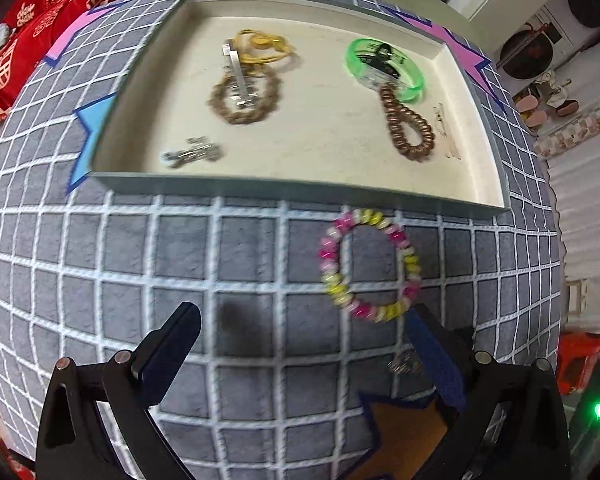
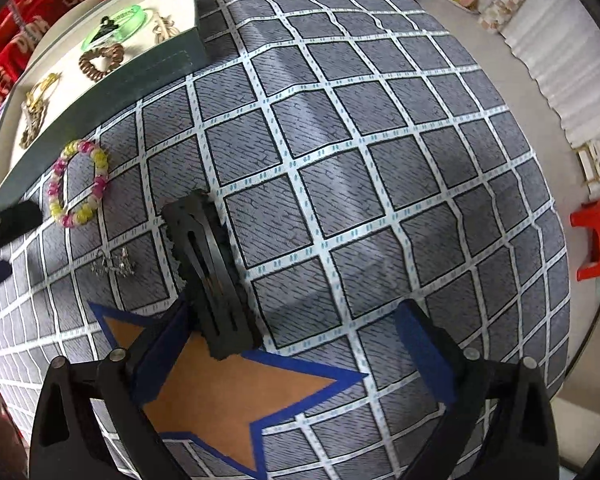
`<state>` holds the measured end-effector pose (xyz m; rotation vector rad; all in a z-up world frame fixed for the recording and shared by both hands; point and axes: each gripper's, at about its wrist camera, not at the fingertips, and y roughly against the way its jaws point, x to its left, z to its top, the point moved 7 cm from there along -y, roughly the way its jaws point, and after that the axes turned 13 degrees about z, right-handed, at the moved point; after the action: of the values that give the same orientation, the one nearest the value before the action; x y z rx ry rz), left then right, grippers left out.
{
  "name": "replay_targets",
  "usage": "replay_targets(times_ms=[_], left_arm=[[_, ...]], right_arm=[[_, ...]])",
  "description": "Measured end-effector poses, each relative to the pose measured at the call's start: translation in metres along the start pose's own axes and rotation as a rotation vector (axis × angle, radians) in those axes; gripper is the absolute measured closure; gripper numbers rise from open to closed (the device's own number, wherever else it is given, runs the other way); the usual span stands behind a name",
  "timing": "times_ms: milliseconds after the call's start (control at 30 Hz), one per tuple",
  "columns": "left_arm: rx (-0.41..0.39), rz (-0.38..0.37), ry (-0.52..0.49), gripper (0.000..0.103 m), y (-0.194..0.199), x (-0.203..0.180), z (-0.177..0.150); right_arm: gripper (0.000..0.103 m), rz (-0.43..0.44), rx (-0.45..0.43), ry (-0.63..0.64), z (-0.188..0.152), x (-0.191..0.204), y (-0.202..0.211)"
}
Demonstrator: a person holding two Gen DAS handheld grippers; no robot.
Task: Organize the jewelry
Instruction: 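Grasp the black snap hair clip with the right tool while the left tool grasps the pink-yellow beaded bracelet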
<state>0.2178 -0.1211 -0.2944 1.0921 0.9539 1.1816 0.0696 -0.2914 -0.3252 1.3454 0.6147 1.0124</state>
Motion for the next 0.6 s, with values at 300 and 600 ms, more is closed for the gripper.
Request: replay_targets(times_ms=[300, 600], left_arm=[[-0.018, 0.062, -0.018, 0.000, -0.016, -0.032, 0.013], [-0.038, 0.151, -0.058, 0.001, -0.028, -0.055, 0.022]], right_arm=[[0.015, 0.018, -0.026, 0.102, -0.007, -0.012, 0.016], [0.018, 0.037, -0.039, 0.250, -0.005, 0.026, 0.015]])
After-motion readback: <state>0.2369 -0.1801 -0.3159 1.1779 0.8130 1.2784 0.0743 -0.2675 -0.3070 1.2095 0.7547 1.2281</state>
